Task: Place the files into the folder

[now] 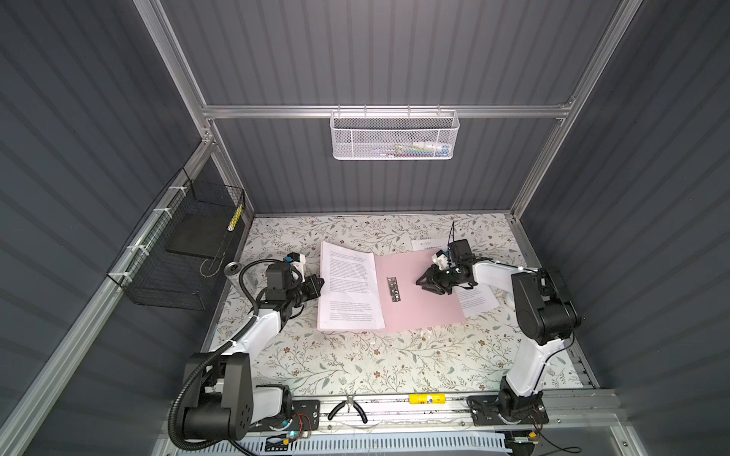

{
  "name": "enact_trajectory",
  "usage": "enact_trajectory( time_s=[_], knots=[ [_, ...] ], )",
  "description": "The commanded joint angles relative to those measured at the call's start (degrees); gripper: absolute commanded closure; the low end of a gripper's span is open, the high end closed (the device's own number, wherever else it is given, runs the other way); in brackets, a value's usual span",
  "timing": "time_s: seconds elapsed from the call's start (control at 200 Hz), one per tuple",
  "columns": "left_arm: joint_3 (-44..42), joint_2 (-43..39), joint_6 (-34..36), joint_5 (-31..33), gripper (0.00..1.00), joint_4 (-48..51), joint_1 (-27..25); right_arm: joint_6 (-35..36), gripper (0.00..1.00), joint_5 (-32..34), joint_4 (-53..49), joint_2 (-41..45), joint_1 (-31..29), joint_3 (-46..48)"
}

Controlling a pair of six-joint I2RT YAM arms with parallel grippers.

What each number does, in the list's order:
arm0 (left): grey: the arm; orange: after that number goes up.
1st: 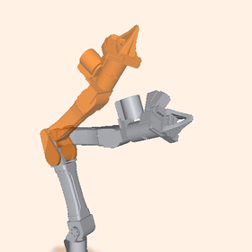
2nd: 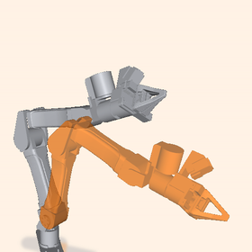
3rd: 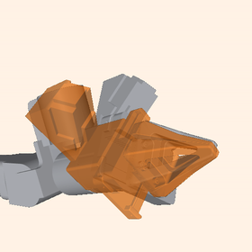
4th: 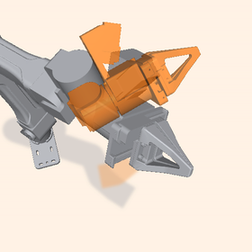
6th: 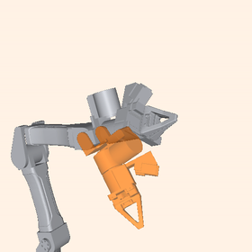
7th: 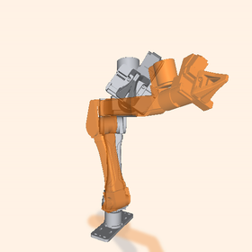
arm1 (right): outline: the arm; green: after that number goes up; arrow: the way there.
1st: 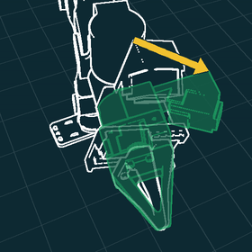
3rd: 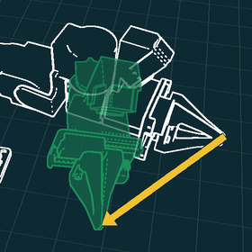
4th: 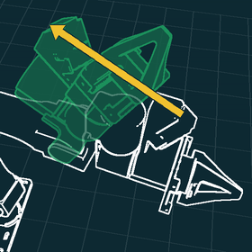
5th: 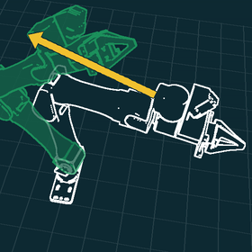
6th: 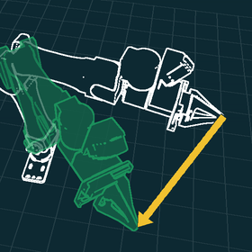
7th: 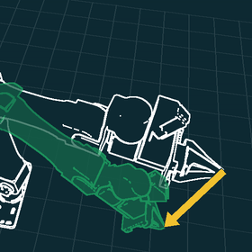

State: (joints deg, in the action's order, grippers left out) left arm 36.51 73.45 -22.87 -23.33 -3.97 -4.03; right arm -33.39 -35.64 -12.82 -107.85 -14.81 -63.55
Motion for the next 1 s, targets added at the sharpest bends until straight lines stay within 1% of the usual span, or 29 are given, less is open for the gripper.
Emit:
enact_trajectory(
  time_s=[0.0, 0.15, 0.29, 0.4, 0.47, 0.52, 0.645, 0.996],
  knots=[
    [4.6, -1.1, 4.1, 2.3, 1.00, 9.3, 0.1, 1.0, 0.63, 1.9, -3.3, 2.4, -2.9, -3.2],
    [9.0, -0.1, 6.2, 3.4, 1.00, 15.0, 0.1, 0.5, 0.63, 2.9, -4.3, 1.7, -7.3, -6.2],
    [10.8, 0.2, 6.7, 2.3, 1.00, 18.0, 0.1, 0.9, 0.64, 4.9, -5.7, 0.0, -11.6, -8.5],
    [10.7, 0.4, 6.8, 2.8, 1.00, 18.5, 0.1, 1.1, 0.76, 5.6, -6.4, -1.7, -14.2, -10.0],
    [10.4, 0.5, 6.8, 3.2, 1.00, 18.3, 0.1, 1.0, 0.88, 5.3, -6.4, -3.0, -15.3, -10.6],
    [10.1, 0.5, 6.8, 3.5, 1.00, 18.2, 0.1, 0.6, 0.91, 4.9, -6.3, -4.1, -15.6, -10.9],
    [9.8, 0.5, 6.9, 3.9, 1.00, 18.2, 0.1, 0.3, 0.91, 4.5, -6.2, -6.0, -16.0, -11.1],
    [9.3, 0.6, 6.7, 3.9, 1.00, 17.7, 0.1, 0.3, 0.84, 3.3, -6.2, -8.8, -16.2, -11.6]
  ],
)
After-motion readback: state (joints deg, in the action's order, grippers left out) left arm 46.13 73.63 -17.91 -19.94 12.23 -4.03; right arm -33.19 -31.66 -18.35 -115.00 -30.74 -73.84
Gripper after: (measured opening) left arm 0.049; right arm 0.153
